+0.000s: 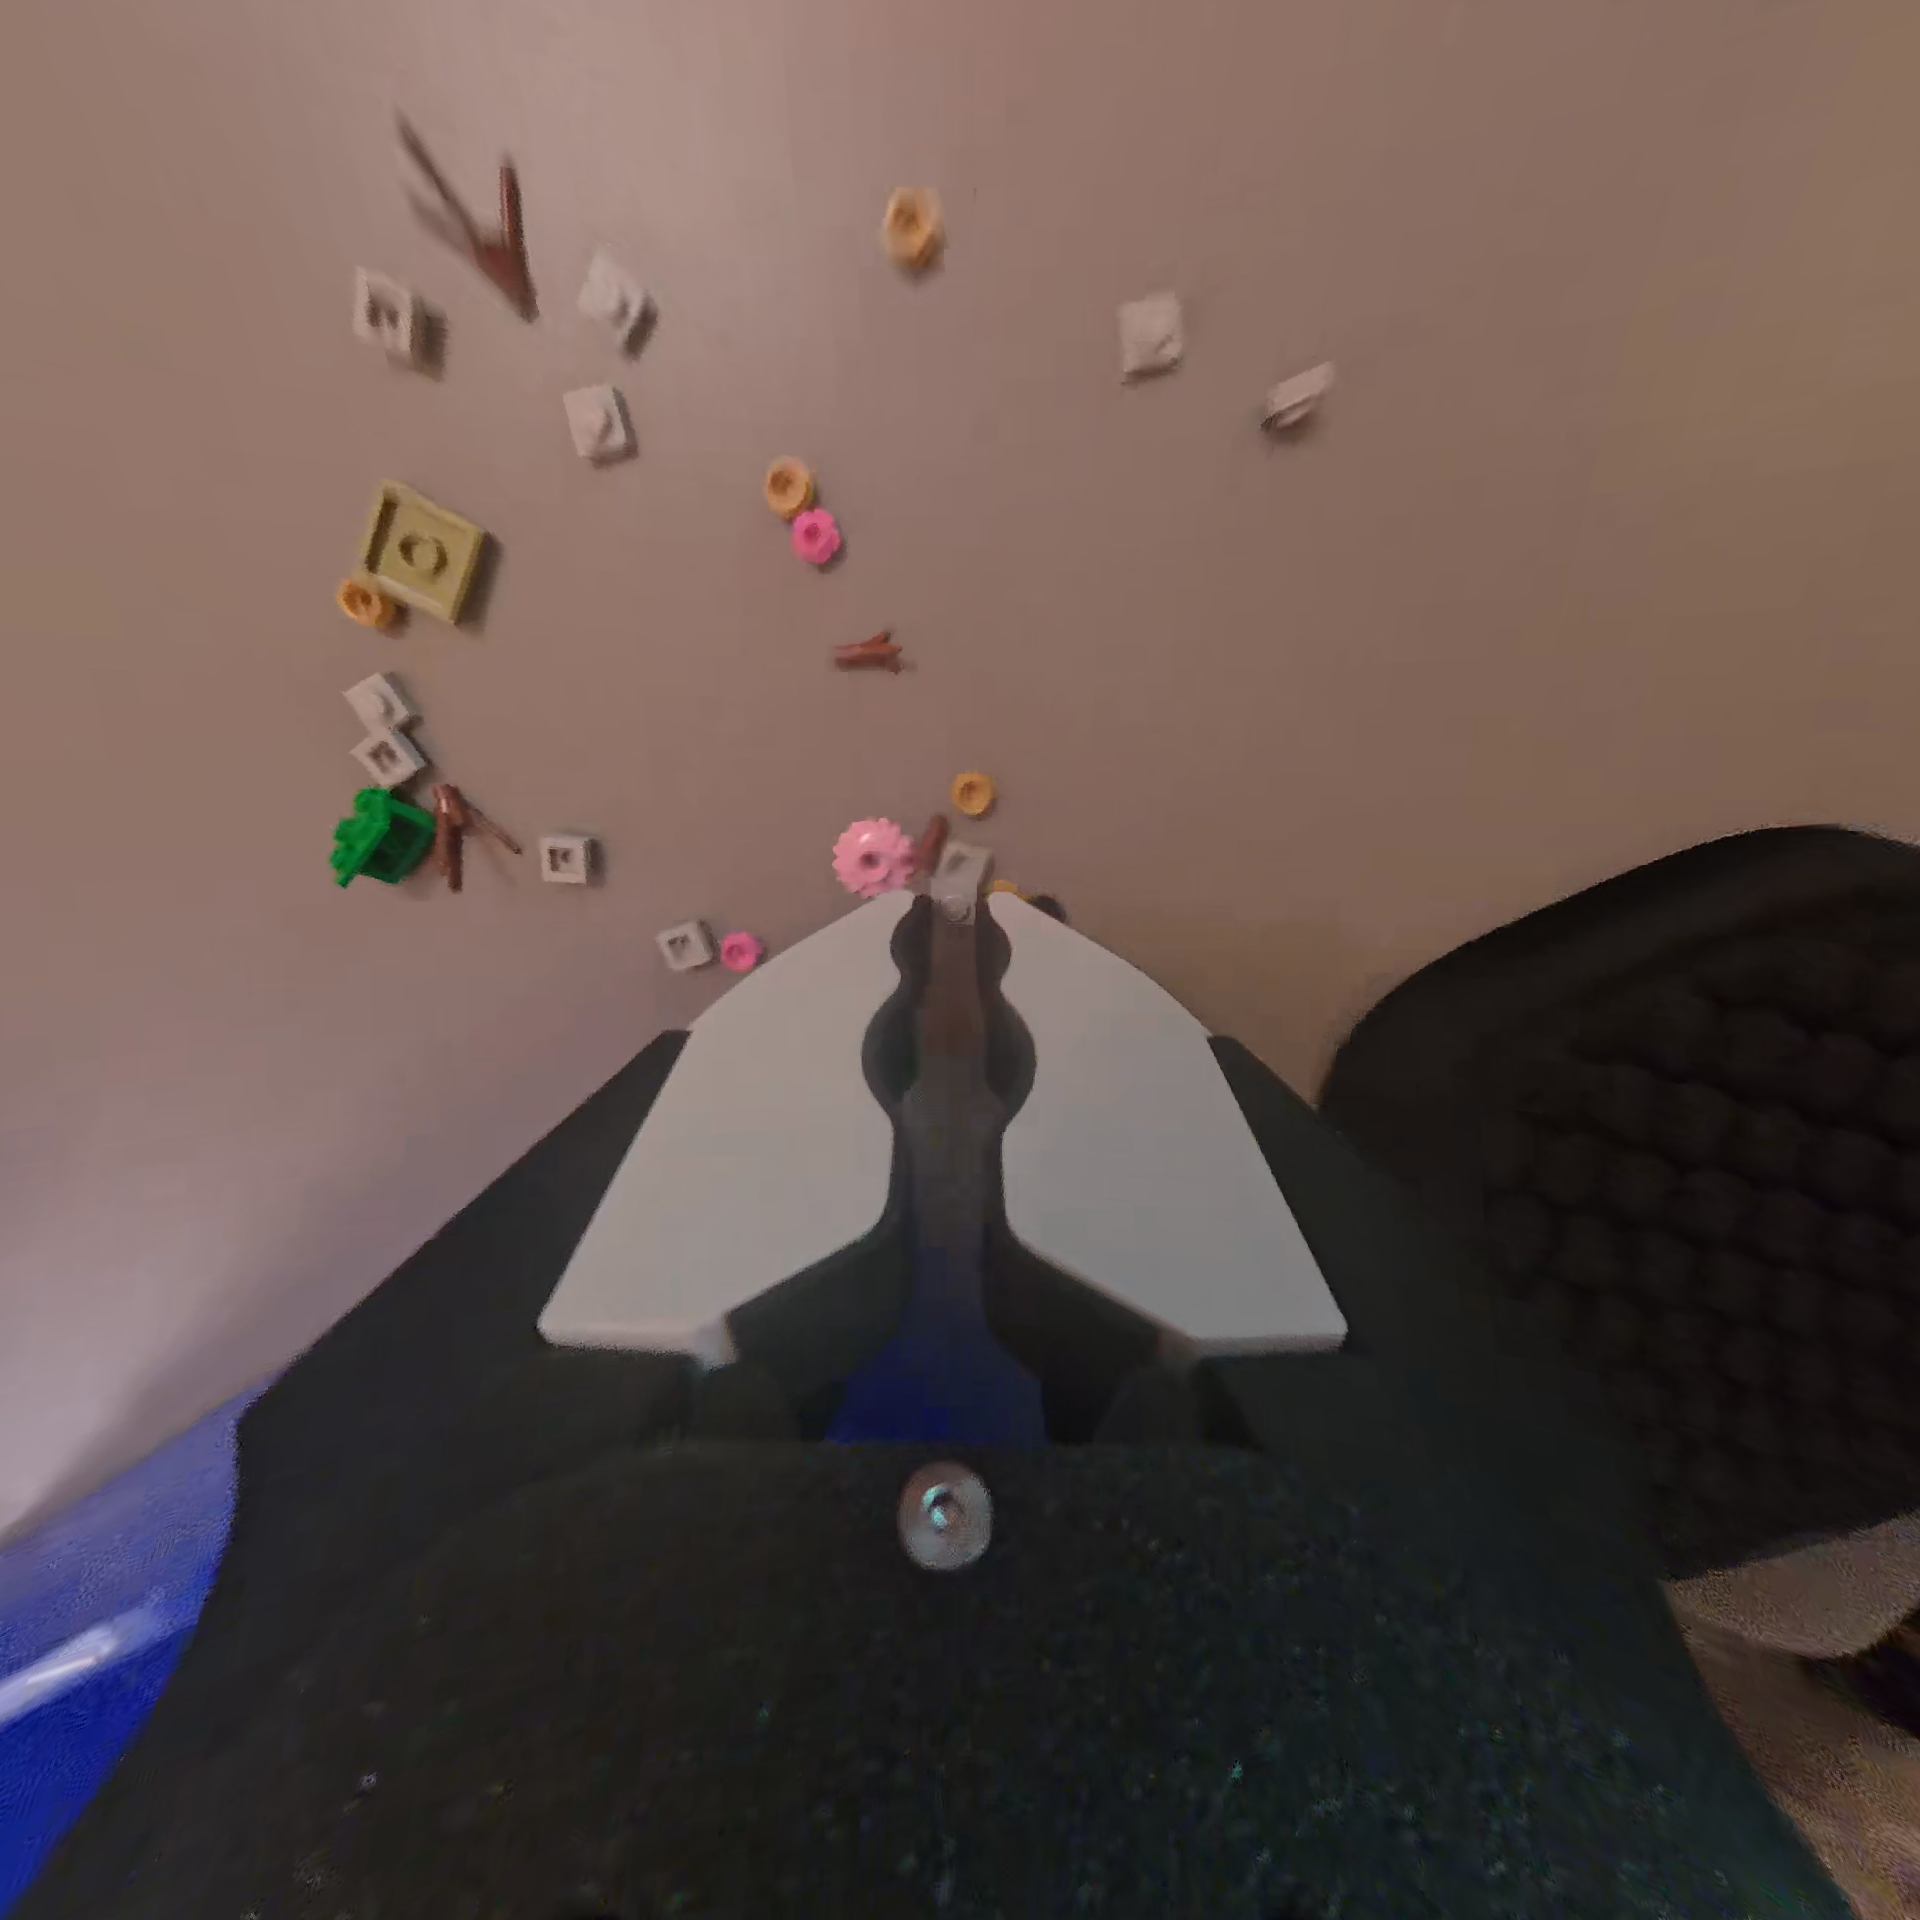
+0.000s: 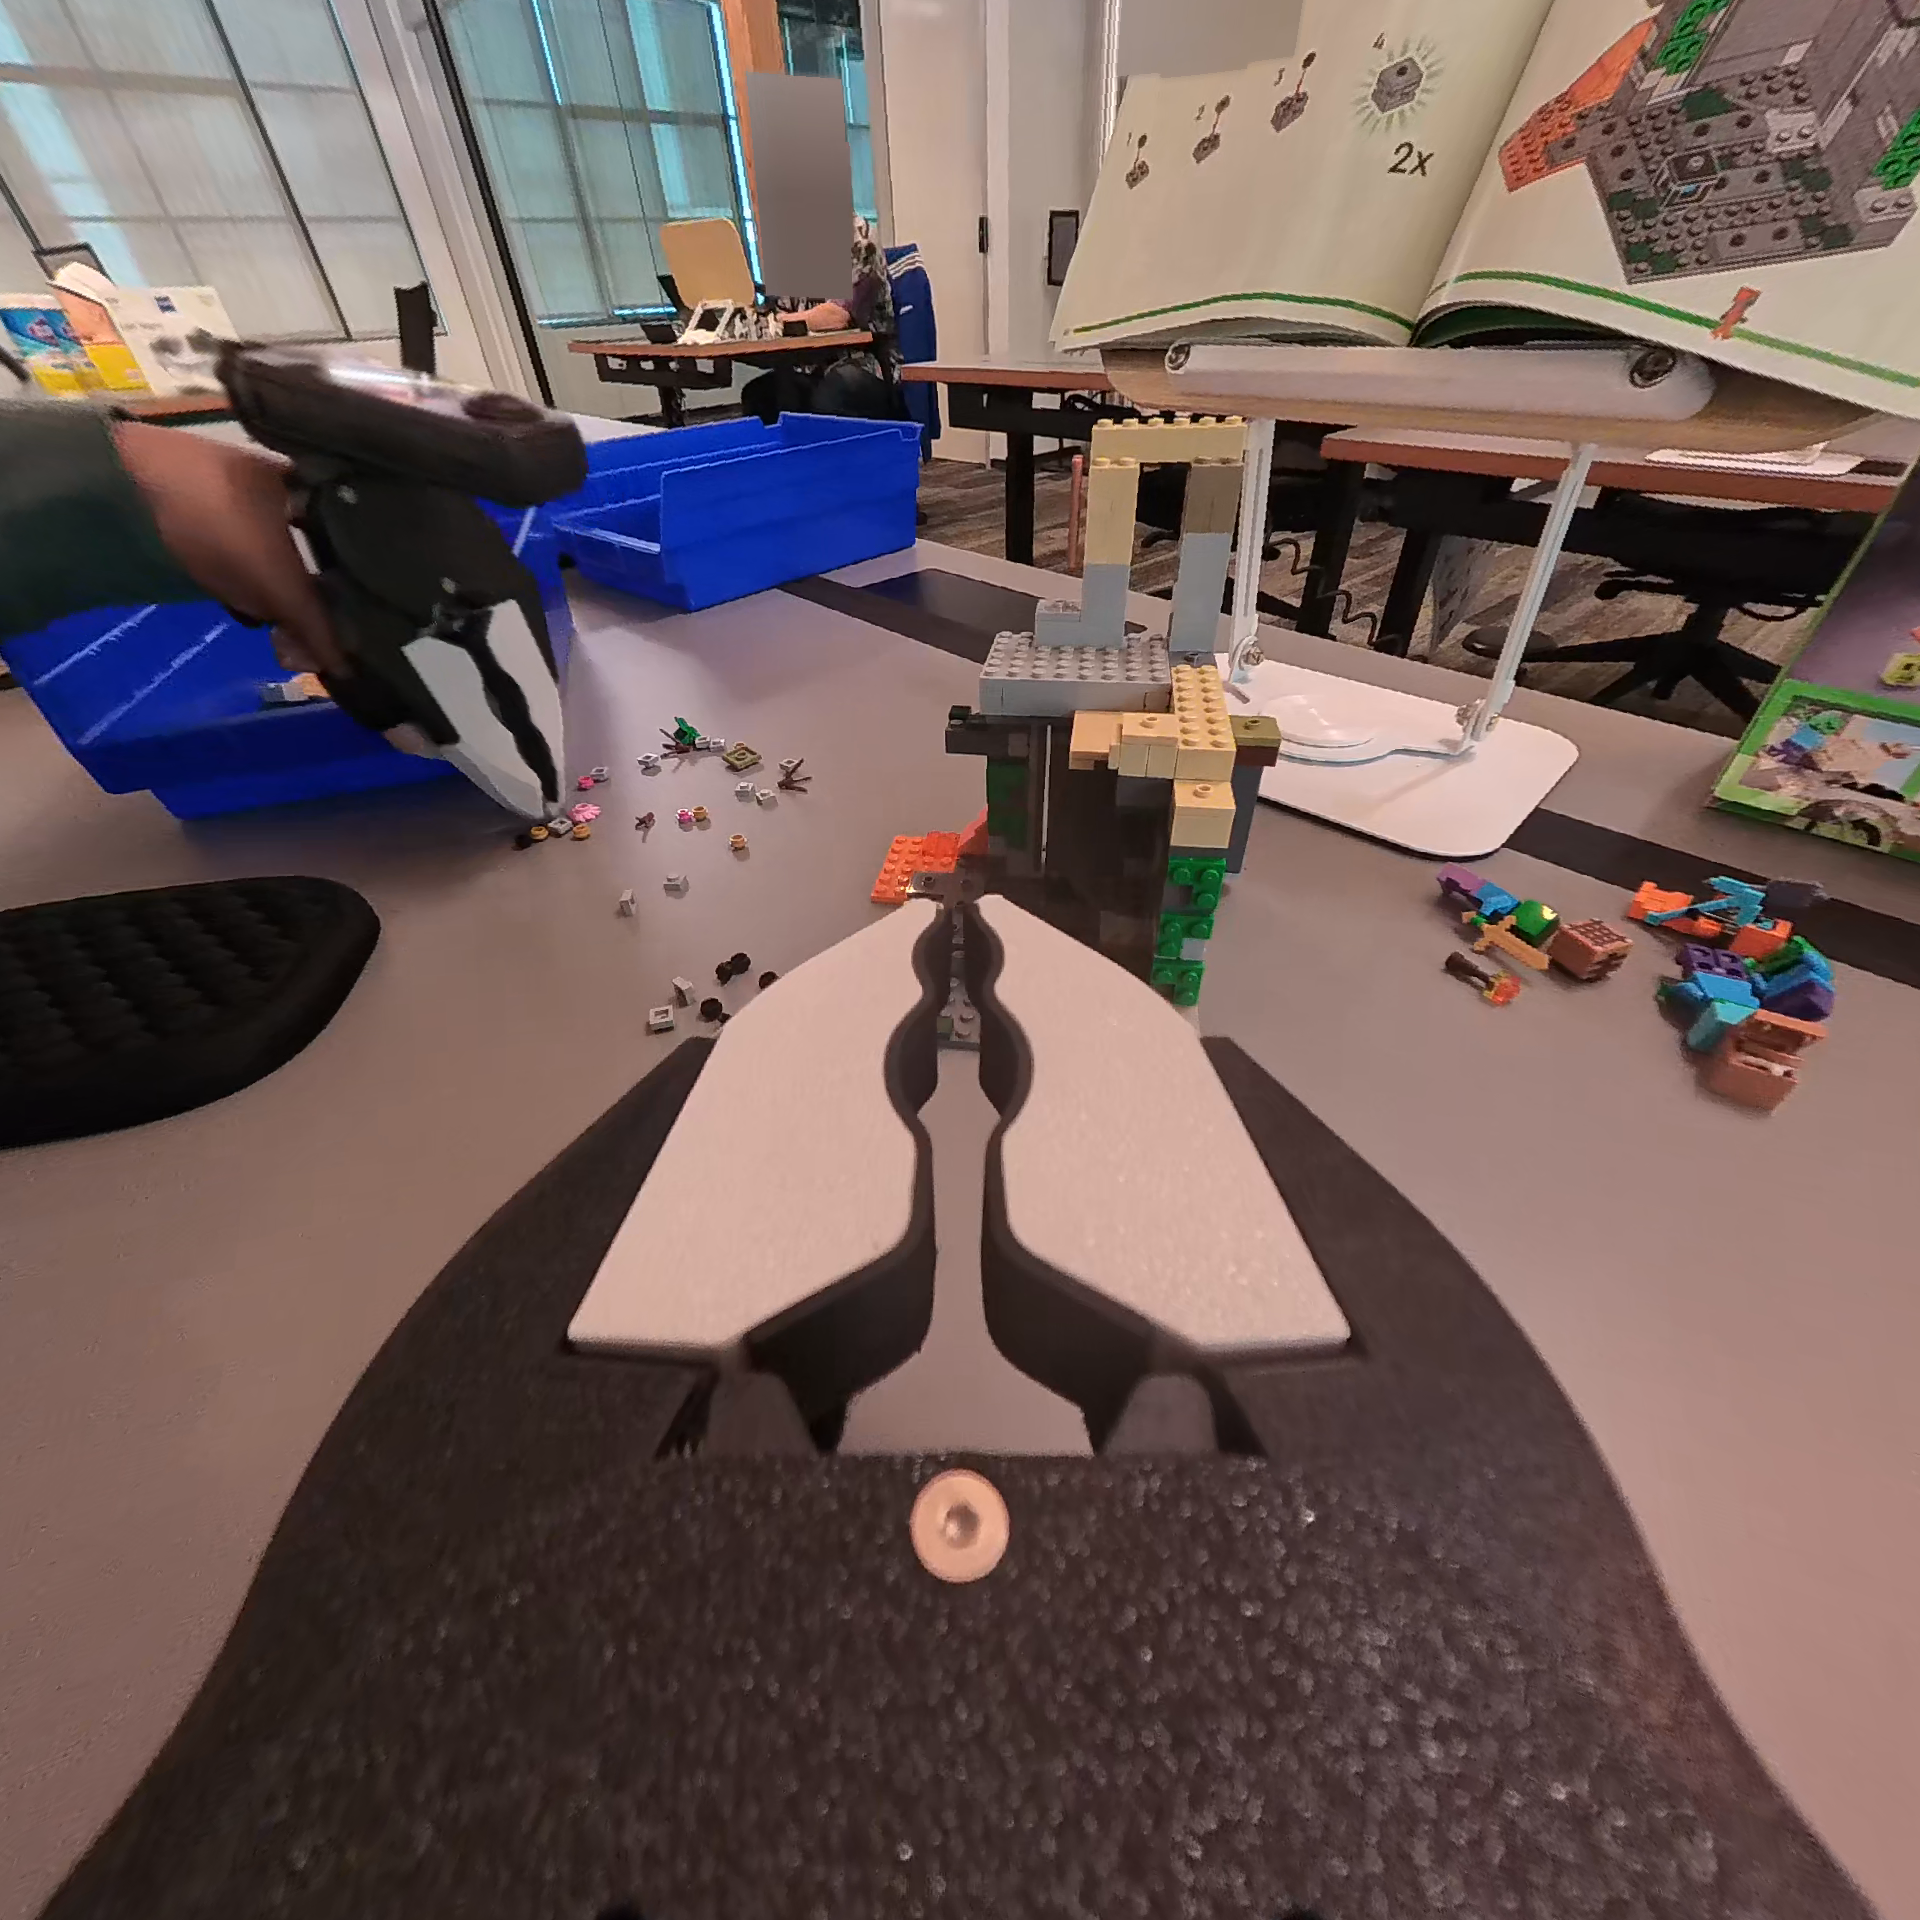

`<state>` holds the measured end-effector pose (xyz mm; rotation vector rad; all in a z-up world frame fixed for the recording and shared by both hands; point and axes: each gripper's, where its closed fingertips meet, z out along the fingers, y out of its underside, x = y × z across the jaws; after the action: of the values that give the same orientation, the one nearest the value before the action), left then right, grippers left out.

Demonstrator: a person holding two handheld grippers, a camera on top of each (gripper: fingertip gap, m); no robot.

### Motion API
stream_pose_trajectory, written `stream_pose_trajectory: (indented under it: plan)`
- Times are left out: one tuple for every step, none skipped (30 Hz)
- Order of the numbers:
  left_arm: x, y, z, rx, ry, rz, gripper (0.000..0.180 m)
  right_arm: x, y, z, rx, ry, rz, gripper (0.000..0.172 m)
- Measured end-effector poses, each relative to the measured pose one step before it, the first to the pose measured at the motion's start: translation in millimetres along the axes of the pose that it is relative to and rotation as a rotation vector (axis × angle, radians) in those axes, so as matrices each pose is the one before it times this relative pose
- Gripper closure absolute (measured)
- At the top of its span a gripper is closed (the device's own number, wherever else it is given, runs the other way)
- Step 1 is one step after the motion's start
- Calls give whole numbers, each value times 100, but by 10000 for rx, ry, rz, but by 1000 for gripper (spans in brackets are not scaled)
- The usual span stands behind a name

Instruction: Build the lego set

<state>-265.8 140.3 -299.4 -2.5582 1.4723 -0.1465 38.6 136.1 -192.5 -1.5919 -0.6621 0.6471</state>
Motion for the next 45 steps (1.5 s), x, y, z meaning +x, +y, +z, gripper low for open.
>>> stream_pose_trajectory:
  plan:
    - [831,-906,-596,442,2,173,172,2,8,2,2,1,0,170]
    - [1013,-1148,-513,474,66,164,173,-16,12,20,-3,-6,3,170]
    - [1080,-1225,-255,424,112,177,173,-52,15,46,-8,-23,6,170]
    - [1073,-1129,66,313,121,209,173,-63,7,50,-1,-33,2,170]
    - [953,-987,320,209,75,244,173,-93,2,42,-3,-36,-12,170]
    - [962,-781,523,90,154,263,173,-85,3,30,-11,-22,-27,170]
    - [809,-657,638,44,140,218,173,-49,9,-7,-13,-3,-36,170]
    - [621,-559,666,36,101,184,173,-6,11,-36,-4,19,-29,170]
    - [471,-458,625,42,108,140,173,12,-3,-50,8,20,-5,170]
    - [355,-414,535,68,112,57,173,21,-6,-71,11,6,25,170]
    - [254,-352,433,73,110,4,173,28,4,-72,18,-1,34,170]
    - [210,-286,361,55,105,9,173,31,4,-58,9,-1,21,170]
    - [150,-224,289,38,73,21,173,27,31,-32,-7,1,4,170]
    - [142,-164,238,10,62,24,173,35,35,-15,-4,4,-2,170]
    - [114,-195,189,47,48,17,173,12,35,-2,-5,-8,10,170]
    - [52,-233,176,73,14,-5,173,-28,14,4,4,-24,16,170]
    - [86,-230,143,83,36,-9,173,-30,9,20,7,-27,15,170]
    - [103,-188,133,62,53,-8,173,-36,29,30,-2,-25,8,170]
    - [31,-123,132,27,9,-7,173,-37,31,29,-12,-25,-1,170]
    - [58,-84,125,11,28,12,173,-27,43,24,-12,-15,-6,170]
    - [-3,-61,100,14,-8,2,173,-20,45,15,-14,-12,0,170]
    - [-73,-67,68,36,-48,-15,173,-26,45,14,-14,-21,12,170]
    - [-7,-70,59,68,-2,-44,173,-49,28,11,-8,-30,17,170]
    - [79,-64,67,74,49,-64,173,-47,23,7,-3,-26,11,170]
    - [10,-23,79,56,-6,-57,173,-36,22,16,-2,-18,0,170]
    - [-29,-22,92,64,-40,-38,173,-36,20,23,-10,-20,-3,170]
    - [47,-64,82,83,3,-33,173,-30,30,17,-9,-21,-2,170]
    - [3,-59,88,68,-13,-51,173,-33,19,29,-10,-21,2,170]
    - [-37,-54,84,62,-25,-31,173,-34,29,31,-10,-22,3,170]
    - [-16,-44,57,41,-2,-11,173,-33,11,28,-3,-17,0,170]
    - [-64,-53,27,33,-34,-11,173,-16,31,22,-12,-12,5,170]
    - [-88,-84,7,62,-39,-12,173,-18,41,23,-12,-12,8,170]
    - [-78,-80,14,61,-16,-29,173,-4,30,21,-11,-11,10,170]
    - [-89,-47,30,37,-16,-39,173,-9,45,20,-15,-14,12,170]
    - [-68,-9,46,15,-12,-13,173,-25,33,21,-13,-16,10,170]
    - [-53,14,59,8,-16,12,173,-7,28,17,-9,-10,7,170]
    - [-75,0,55,21,-37,3,173,-13,29,10,-9,-9,5,170]
    - [-22,-19,65,36,-5,-14,172,-20,31,22,-11,-13,8,170]
    - [-15,2,64,30,-4,-27,168,-14,41,16,-11,-14,10,170]
    - [-20,6,53,22,-22,-21,167,-10,35,13,-14,-12,7,170]
    - [-15,0,32,42,-22,-15,166,-9,41,23,-12,-9,4,170]
    - [27,-15,-19,55,3,-12,165,-15,31,10,-10,-10,5,170]
    - [70,-35,-55,73,19,-9,163,-11,14,5,-4,-10,8,170]
    - [97,-79,-103,113,33,4,162,-15,-3,7,1,-13,8,170]
    - [109,-76,-143,121,29,9,161,-8,8,13,-1,-15,7,170]
